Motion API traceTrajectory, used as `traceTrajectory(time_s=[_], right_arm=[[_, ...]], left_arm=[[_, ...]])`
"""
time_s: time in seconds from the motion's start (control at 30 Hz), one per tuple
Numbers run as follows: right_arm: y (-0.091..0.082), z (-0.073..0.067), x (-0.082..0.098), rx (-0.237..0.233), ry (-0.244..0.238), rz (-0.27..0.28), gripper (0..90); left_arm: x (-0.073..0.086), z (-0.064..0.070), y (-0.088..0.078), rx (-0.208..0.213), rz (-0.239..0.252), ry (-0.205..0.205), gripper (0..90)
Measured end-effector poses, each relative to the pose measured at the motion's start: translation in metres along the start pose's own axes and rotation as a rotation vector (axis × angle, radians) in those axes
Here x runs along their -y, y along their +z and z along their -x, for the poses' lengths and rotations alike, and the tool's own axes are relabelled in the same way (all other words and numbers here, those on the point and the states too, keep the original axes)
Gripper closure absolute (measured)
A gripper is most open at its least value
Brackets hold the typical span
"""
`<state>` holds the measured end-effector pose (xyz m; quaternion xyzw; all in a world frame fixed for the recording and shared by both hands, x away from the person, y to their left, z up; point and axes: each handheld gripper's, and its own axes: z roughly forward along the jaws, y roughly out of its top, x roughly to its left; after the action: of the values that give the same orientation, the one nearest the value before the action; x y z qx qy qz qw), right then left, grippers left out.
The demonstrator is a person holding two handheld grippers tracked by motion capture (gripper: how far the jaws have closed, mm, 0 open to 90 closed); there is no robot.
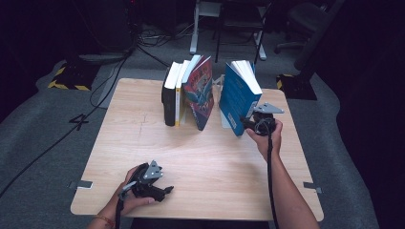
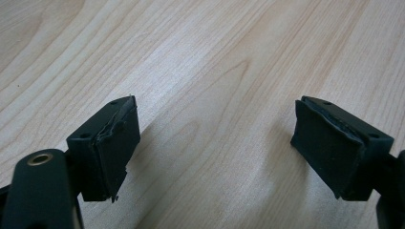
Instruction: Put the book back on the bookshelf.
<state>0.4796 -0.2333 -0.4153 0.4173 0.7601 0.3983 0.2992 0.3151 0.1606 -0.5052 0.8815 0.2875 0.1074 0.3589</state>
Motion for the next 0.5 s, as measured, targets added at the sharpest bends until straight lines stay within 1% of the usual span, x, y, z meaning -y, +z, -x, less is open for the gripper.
traceTrajectory(time_s=[0.07, 0.17, 0.27, 0.33, 0.4, 0.5], right_arm=[[-0.004, 0.0, 0.0, -0.003, -0.016, -0.005, 46.2], [-0.011, 0.0, 0.0, -0.02, -0.042, -0.005, 44.6], [-0.017, -0.001, 0.0, -0.053, -0.064, -0.009, 40.7], [-0.021, -0.001, 0.0, -0.06, -0.092, -0.023, 39.8], [-0.025, -0.001, 0.002, -0.071, -0.103, -0.031, 38.5], [-0.029, 0.0, 0.004, -0.074, -0.111, -0.039, 37.0]], left_arm=[[0.0, 0.0, 0.0, 0.0, 0.0, 0.003, 16.4], [0.0, 0.0, 0.0, 0.001, -0.002, 0.005, 16.4], [0.0, 0.0, 0.0, 0.001, -0.002, 0.005, 16.4], [0.0, 0.0, 0.0, 0.001, -0.002, 0.005, 16.4], [0.0, 0.0, 0.0, 0.001, -0.001, 0.004, 16.4], [0.0, 0.0, 0.0, 0.0, -0.002, 0.004, 16.4]])
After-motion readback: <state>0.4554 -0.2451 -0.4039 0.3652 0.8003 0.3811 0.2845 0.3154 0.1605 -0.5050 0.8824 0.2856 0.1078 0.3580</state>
